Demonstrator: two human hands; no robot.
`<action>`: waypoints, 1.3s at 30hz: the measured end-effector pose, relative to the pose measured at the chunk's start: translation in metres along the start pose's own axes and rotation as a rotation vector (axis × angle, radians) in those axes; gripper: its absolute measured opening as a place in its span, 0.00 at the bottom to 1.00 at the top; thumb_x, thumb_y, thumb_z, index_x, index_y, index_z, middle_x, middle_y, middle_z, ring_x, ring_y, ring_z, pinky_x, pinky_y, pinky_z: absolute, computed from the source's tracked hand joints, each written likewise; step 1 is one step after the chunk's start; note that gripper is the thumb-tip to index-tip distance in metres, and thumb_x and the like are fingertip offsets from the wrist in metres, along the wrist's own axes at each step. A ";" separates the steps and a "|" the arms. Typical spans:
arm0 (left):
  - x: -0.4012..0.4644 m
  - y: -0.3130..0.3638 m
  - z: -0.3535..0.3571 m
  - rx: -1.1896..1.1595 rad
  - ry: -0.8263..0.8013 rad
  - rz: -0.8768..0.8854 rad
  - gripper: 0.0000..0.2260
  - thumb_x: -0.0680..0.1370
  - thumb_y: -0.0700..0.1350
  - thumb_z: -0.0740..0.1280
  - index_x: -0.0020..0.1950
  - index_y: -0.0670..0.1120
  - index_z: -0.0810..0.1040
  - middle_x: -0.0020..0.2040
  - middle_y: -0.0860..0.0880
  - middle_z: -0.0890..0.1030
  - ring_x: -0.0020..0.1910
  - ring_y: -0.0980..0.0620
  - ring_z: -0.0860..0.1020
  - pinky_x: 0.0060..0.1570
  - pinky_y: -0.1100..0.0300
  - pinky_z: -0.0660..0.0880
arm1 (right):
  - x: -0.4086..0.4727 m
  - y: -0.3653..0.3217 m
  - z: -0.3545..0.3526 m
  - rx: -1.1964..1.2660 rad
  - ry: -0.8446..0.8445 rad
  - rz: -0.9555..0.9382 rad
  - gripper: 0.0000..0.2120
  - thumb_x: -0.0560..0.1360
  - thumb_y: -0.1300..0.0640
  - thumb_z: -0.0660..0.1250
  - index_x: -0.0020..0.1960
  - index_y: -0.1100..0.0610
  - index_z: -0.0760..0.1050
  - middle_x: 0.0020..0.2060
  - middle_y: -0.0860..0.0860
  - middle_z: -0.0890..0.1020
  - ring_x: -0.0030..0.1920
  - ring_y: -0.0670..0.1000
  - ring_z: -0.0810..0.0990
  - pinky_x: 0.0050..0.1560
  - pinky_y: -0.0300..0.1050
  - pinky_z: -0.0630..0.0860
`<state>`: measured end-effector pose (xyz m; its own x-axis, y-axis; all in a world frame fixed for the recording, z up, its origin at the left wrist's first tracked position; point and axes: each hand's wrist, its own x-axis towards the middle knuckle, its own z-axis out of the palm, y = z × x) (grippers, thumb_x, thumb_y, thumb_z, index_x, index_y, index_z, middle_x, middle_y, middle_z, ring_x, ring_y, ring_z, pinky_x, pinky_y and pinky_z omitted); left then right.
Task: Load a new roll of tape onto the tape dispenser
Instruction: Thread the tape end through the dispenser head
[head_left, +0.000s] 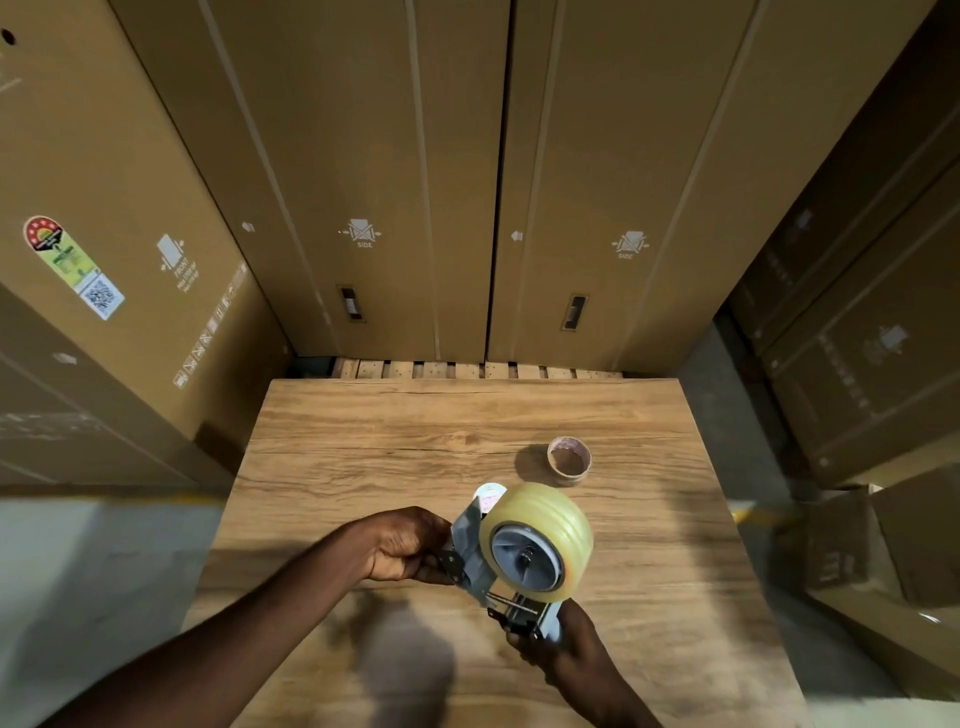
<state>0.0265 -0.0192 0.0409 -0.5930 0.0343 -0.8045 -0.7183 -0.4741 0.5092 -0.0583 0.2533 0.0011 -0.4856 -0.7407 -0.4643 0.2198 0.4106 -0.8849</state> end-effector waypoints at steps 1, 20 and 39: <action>0.003 -0.001 -0.001 0.023 0.007 -0.005 0.11 0.81 0.30 0.58 0.53 0.36 0.80 0.40 0.41 0.85 0.38 0.47 0.85 0.47 0.52 0.85 | -0.001 0.000 -0.001 -0.002 -0.003 -0.001 0.12 0.77 0.71 0.72 0.59 0.63 0.78 0.33 0.43 0.86 0.33 0.37 0.81 0.31 0.28 0.72; 0.050 -0.023 -0.021 0.192 0.210 0.129 0.10 0.81 0.34 0.63 0.49 0.40 0.85 0.36 0.46 0.84 0.31 0.54 0.80 0.30 0.64 0.74 | 0.013 0.026 -0.017 -0.195 0.082 -0.089 0.22 0.75 0.57 0.77 0.67 0.48 0.77 0.57 0.53 0.86 0.54 0.47 0.83 0.53 0.47 0.78; 0.109 -0.033 -0.087 0.704 0.579 0.356 0.16 0.69 0.26 0.66 0.39 0.47 0.85 0.40 0.48 0.86 0.41 0.51 0.83 0.47 0.52 0.82 | 0.076 0.075 0.005 -0.336 0.117 -0.131 0.25 0.69 0.58 0.72 0.65 0.46 0.78 0.58 0.40 0.86 0.60 0.40 0.82 0.62 0.49 0.80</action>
<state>0.0177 -0.0763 -0.0899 -0.6816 -0.5359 -0.4983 -0.6966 0.2666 0.6661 -0.0749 0.2252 -0.1006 -0.5891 -0.7404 -0.3237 -0.1308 0.4827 -0.8660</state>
